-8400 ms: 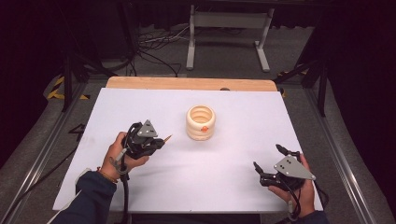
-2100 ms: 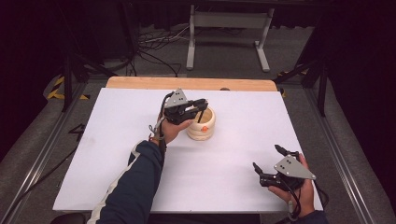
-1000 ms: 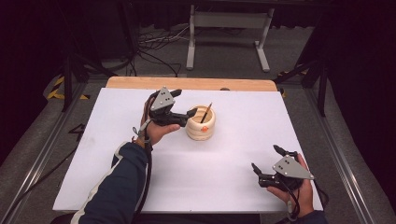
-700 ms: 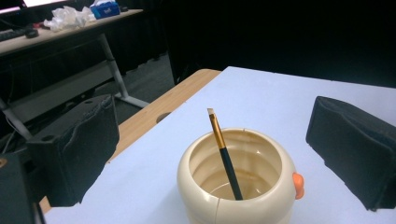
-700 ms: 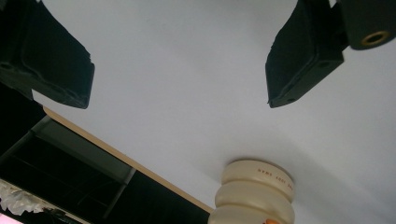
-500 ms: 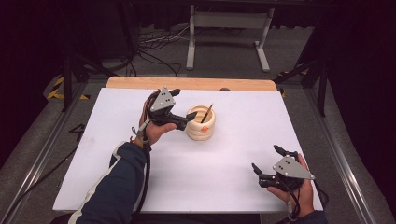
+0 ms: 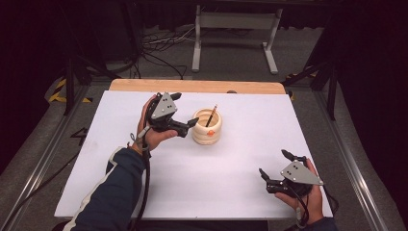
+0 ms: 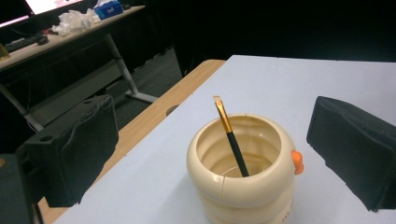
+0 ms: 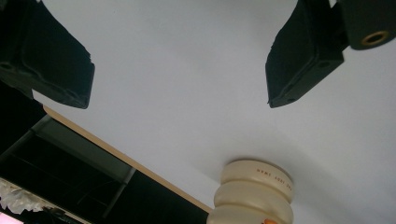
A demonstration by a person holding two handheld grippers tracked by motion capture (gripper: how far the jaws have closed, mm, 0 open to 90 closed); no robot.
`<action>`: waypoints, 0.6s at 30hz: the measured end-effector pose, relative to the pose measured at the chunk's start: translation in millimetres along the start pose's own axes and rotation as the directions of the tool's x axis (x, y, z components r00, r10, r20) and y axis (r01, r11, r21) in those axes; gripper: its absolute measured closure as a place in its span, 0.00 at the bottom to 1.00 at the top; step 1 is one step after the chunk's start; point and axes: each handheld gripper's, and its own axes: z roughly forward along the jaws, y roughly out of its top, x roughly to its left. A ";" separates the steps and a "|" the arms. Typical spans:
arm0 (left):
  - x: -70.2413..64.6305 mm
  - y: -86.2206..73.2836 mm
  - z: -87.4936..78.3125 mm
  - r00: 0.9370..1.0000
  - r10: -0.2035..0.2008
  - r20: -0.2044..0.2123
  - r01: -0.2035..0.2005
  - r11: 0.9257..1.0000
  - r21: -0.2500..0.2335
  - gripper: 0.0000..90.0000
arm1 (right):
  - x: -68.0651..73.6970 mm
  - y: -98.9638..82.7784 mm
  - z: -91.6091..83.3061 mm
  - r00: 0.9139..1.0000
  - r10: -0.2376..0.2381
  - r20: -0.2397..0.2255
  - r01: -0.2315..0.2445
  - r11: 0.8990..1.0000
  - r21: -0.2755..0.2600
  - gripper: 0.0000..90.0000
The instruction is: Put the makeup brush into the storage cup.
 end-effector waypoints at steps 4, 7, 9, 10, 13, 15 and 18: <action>0.0 -2.4 -6.5 1.000 0.011 0.001 -0.011 1.000 0.005 0.03 | 0.0 0.0 -0.1 1.000 0.001 0.001 -0.001 1.000 0.001 0.09; -0.6 -3.6 -9.3 1.000 0.007 0.003 -0.007 1.000 0.008 0.03 | -0.1 0.1 -0.2 1.000 -0.001 0.000 0.001 1.000 0.001 0.09; -1.3 -4.7 -11.0 1.000 0.023 -0.005 -0.022 1.000 0.014 0.03 | 0.2 0.2 -0.3 1.000 -0.003 0.000 0.003 1.000 0.000 0.09; -1.5 -5.3 -11.9 0.999 0.032 -0.005 -0.032 0.999 0.018 0.03 | 0.2 0.1 -0.2 1.000 -0.003 0.000 0.003 1.000 0.001 0.09; -1.9 -7.7 -14.4 0.999 0.038 -0.003 -0.038 0.999 0.024 0.03 | 0.1 0.0 -0.1 1.000 -0.001 0.000 0.001 1.000 0.001 0.09; -1.7 -8.3 -15.3 0.999 0.041 0.000 -0.041 0.999 0.026 0.03 | 0.1 0.1 -0.3 1.000 -0.003 0.001 0.003 1.000 0.001 0.09; -2.6 -10.5 -17.8 0.999 0.039 0.002 -0.039 0.999 0.027 0.03 | 0.2 -0.2 0.0 1.000 -0.003 0.000 0.003 1.000 0.002 0.09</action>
